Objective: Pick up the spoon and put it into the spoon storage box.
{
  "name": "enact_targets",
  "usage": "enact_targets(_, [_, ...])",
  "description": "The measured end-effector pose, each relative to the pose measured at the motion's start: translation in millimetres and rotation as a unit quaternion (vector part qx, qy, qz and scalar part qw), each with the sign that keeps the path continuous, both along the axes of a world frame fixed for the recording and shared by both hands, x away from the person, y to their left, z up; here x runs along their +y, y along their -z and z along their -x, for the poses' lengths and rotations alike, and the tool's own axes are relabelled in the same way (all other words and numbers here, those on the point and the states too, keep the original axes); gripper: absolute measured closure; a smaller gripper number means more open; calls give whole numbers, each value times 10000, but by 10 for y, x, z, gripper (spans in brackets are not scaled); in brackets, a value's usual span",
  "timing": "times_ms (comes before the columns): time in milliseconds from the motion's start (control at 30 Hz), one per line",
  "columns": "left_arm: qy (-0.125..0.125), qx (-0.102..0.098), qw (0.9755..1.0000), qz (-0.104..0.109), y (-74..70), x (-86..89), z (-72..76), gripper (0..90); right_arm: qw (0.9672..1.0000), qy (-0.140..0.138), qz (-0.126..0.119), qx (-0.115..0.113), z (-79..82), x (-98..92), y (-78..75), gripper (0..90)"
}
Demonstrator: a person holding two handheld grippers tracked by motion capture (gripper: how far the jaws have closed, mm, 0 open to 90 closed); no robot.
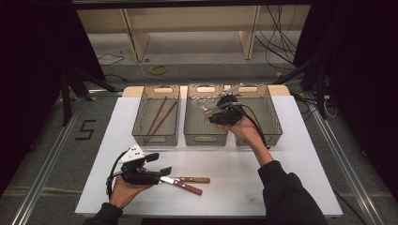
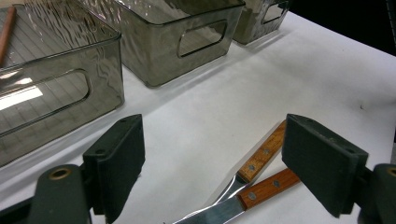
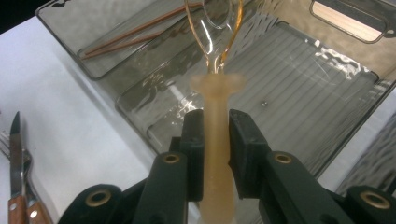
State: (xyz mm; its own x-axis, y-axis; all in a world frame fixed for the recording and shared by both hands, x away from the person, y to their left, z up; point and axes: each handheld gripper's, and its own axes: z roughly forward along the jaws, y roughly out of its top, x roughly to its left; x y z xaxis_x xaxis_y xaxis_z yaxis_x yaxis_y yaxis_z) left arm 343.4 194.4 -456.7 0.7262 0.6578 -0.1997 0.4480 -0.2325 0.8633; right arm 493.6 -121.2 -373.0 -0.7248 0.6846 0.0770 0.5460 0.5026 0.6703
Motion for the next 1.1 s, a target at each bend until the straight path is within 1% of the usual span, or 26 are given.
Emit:
enact_targets(67, [-2, 6, 10000, 8, 0, -4, 2, 207, 10000, 2, 44, -30, -32, 24, 11, 774])
enact_targets(233, [6, -14, 10000, 10, -2, 1, 2, 207, 9999, 102, 121, 16, -101, 75, 39, 773])
enact_targets(367, [2, -17, 10000, 15, -2, 2, 3, 207, 9998, 150, 105, 34, -156, 102, 60, 773])
enact_targets(533, [5, -13, 10000, 18, -3, 2, 4, 205, 9997, 210, 141, 74, -202, 122, 103, 772])
enact_targets(600, [-12, -18, 10000, 33, -3, 2, 4, 205, 9995, 240, 141, 124, -214, 123, 119, 771])
enact_targets(833, [9, -15, 10000, 6, -2, 4, 2, 205, 9994, 278, 170, 153, -251, 118, 170, 766])
enact_targets(900, [14, -1, 10000, -3, -1, 4, 1, 205, 9992, 302, 188, 199, -266, 124, 193, 757])
enact_targets(1000, [18, -4, 10000, -6, -2, 7, 1, 205, 9989, 384, 165, 221, -281, 136, 210, 640])
enact_targets(1100, [8, -6, 10000, 6, -2, 9, 2, 205, 9988, 438, 120, 204, -268, 132, 186, 528])
